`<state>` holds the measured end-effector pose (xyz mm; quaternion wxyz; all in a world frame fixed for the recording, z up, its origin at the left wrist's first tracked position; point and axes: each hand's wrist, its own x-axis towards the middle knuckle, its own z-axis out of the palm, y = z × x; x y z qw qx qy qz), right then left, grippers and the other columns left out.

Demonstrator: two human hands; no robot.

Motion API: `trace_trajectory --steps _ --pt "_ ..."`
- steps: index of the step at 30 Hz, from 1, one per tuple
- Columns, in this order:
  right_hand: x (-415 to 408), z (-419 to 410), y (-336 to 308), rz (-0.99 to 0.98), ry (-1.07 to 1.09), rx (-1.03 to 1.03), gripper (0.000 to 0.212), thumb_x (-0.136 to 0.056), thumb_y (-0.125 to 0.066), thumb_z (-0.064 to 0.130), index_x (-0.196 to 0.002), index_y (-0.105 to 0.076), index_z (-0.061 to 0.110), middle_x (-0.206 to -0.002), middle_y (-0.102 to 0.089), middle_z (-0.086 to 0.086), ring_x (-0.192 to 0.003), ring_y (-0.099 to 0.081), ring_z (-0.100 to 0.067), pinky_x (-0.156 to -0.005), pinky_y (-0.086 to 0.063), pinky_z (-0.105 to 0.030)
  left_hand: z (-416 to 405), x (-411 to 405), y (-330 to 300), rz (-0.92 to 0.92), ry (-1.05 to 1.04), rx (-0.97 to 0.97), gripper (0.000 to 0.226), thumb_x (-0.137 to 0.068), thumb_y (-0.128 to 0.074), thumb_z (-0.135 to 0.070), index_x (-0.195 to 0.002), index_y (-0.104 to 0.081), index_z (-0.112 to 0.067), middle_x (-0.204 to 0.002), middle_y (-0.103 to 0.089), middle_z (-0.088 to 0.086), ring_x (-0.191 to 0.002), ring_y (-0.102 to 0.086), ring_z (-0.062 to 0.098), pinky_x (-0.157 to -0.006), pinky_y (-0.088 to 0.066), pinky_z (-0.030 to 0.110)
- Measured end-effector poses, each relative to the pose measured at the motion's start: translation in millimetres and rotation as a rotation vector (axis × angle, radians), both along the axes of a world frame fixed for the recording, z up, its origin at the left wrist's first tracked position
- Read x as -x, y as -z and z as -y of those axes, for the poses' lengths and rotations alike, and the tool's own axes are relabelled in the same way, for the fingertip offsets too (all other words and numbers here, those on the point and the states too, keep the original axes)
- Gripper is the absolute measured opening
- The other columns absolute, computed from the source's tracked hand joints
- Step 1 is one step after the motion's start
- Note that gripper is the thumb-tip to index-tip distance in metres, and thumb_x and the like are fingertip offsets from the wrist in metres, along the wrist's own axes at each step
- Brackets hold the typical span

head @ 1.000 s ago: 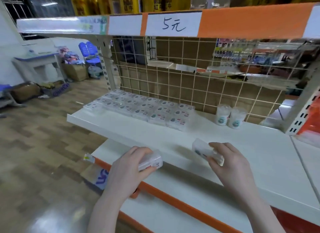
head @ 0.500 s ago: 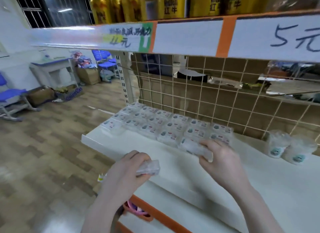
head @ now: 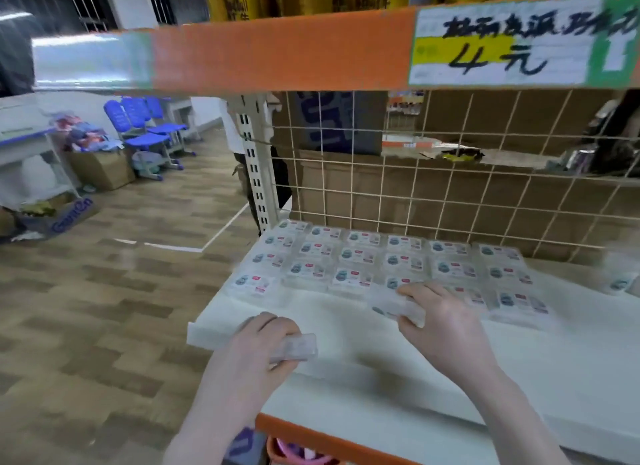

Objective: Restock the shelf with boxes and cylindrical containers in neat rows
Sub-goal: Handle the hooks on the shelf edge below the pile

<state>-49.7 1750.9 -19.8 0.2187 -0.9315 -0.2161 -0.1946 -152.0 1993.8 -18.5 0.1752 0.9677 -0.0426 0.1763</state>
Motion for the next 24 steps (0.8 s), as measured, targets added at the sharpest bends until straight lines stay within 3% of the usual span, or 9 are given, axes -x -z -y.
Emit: trace_trajectory --steps 5,10,14,17,21,24 --pt "9.7 -59.4 -3.6 -0.128 0.081 -0.085 0.038 -0.074 -0.067 0.011 -0.112 -0.067 0.015 -0.109 -0.067 -0.002 -0.101 -0.060 -0.026 -0.084 -0.043 -0.030 -63.2 -5.6 5.5 0.097 0.079 -0.046 0.049 -0.050 -0.088 -0.015 -0.083 -0.056 -0.032 -0.079 -0.056 -0.017 -0.080 -0.047 0.007 -0.068 -0.033 0.010" --pt "3.7 -94.7 -6.4 -0.229 0.083 -0.105 0.037 -0.080 -0.066 0.015 -0.117 -0.063 0.016 -0.116 -0.064 -0.002 -0.107 -0.058 -0.020 -0.084 -0.042 -0.026 -97.2 -12.6 7.6 0.126 0.128 -0.015 0.043 -0.050 -0.088 -0.012 -0.082 -0.061 -0.026 -0.080 -0.059 -0.014 -0.080 -0.048 0.011 -0.067 -0.038 0.018" --pt "-6.9 -111.5 -3.3 -0.383 0.071 -0.132 0.039 -0.083 -0.063 0.018 -0.122 -0.058 0.019 -0.121 -0.060 0.000 -0.113 -0.056 -0.012 -0.085 -0.041 -0.022 -113.8 -18.6 9.8 0.094 0.146 0.024 0.041 -0.056 -0.086 -0.014 -0.084 -0.060 -0.028 -0.083 -0.058 -0.017 -0.080 -0.049 0.009 -0.058 -0.038 0.014" --pt "-14.8 -121.0 0.0 -0.434 0.041 -0.125 0.038 -0.085 -0.062 0.018 -0.124 -0.058 0.018 -0.121 -0.057 -0.003 -0.111 -0.054 -0.011 -0.080 -0.036 -0.017 -122.9 -20.8 10.5 0.056 0.145 0.041 0.039 -0.059 -0.085 -0.015 -0.086 -0.061 -0.029 -0.086 -0.058 -0.020 -0.076 -0.052 0.004 -0.057 -0.031 0.005" --pt "-23.5 -131.6 4.9 -0.465 -0.005 -0.092 0.037 -0.089 -0.060 0.021 -0.126 -0.057 0.017 -0.105 -0.049 -0.001 -0.091 -0.046 -0.009 -0.069 -0.030 -0.016 -133.0 -23.2 11.6 0.019 0.125 0.068 0.039 -0.060 -0.084 -0.014 -0.089 -0.061 -0.030 -0.088 -0.058 -0.020 -0.075 -0.054 0.005 -0.056 -0.031 0.006" --pt "-28.6 -139.1 8.9 -0.460 -0.033 -0.090 0.037 -0.091 -0.058 0.022 -0.128 -0.056 0.018 -0.092 -0.041 0.007 -0.081 -0.043 -0.007 -0.067 -0.031 -0.003 -138.3 -25.7 12.1 0.005 0.114 0.074 0.039 -0.061 -0.082 -0.014 -0.089 -0.061 -0.031 -0.088 -0.055 -0.023 -0.075 -0.048 0.000 -0.054 -0.032 0.007"
